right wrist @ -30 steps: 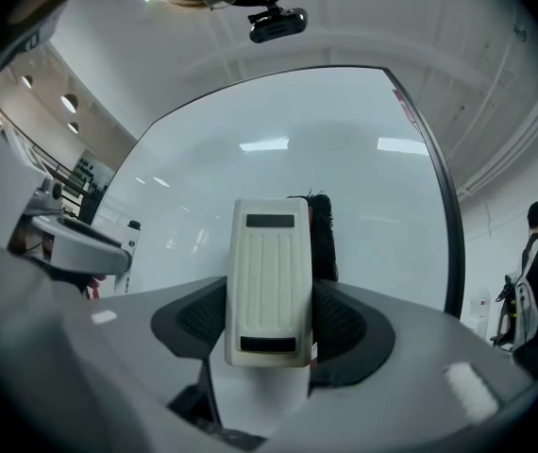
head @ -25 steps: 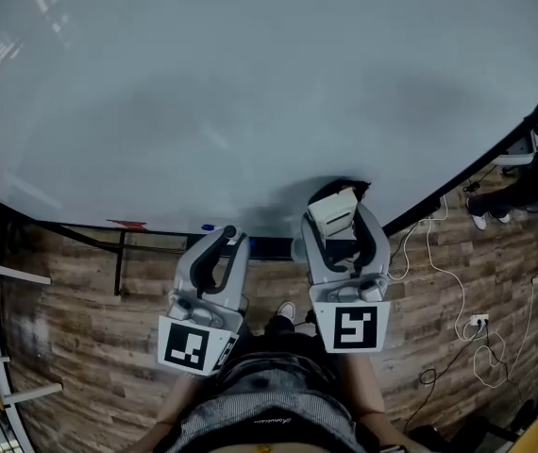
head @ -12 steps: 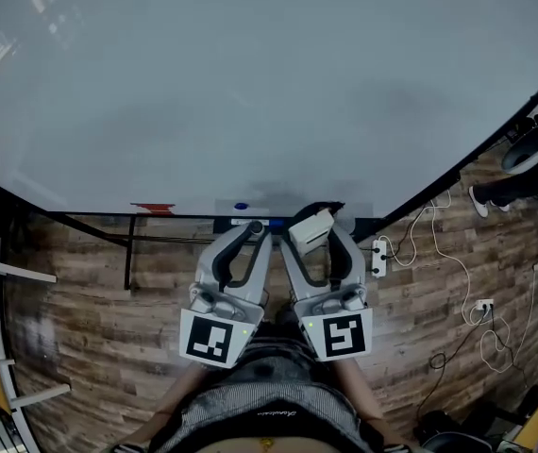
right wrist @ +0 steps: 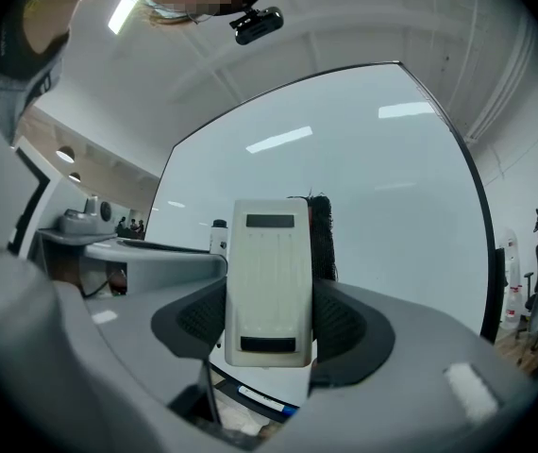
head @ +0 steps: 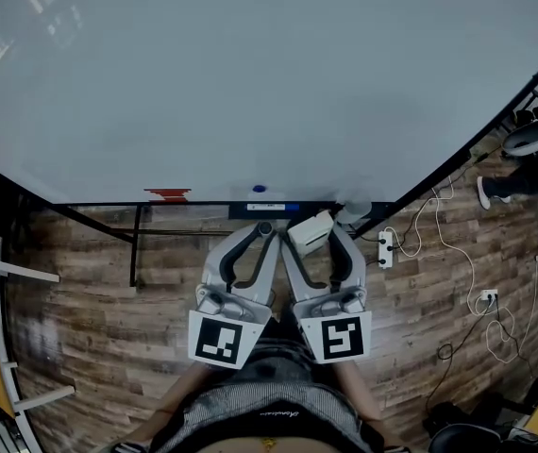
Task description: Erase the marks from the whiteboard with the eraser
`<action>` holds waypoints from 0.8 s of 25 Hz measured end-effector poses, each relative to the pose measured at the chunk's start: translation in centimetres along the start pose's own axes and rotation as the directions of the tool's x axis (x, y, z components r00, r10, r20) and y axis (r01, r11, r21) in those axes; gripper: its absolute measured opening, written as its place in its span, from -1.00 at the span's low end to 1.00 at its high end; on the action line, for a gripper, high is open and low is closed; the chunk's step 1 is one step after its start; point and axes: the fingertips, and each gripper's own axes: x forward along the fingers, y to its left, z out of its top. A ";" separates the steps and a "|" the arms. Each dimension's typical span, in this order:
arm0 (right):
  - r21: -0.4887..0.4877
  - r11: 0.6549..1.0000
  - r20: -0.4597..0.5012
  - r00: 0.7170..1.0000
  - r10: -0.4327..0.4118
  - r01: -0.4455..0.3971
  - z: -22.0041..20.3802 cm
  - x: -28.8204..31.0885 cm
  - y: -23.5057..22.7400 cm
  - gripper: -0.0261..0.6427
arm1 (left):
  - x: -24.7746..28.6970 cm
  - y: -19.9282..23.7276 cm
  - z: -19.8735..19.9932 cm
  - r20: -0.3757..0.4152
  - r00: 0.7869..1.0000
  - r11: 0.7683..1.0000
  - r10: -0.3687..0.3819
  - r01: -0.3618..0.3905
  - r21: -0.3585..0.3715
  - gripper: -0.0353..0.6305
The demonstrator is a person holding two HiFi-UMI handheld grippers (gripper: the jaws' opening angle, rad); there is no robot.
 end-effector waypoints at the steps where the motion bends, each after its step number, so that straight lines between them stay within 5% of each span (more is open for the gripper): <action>1: -0.003 1.000 0.000 1.000 0.001 -0.001 0.1 -0.1 0.2 -0.15 | -0.2 0.0 0.1 0.002 1.000 1.000 0.000 0.000 0.004 -0.67; 20: -0.017 1.000 0.003 1.000 -0.001 0.001 0.6 -0.7 1.5 -0.15 | -1.8 0.5 0.1 -0.011 1.000 1.000 0.005 -0.005 0.014 -0.67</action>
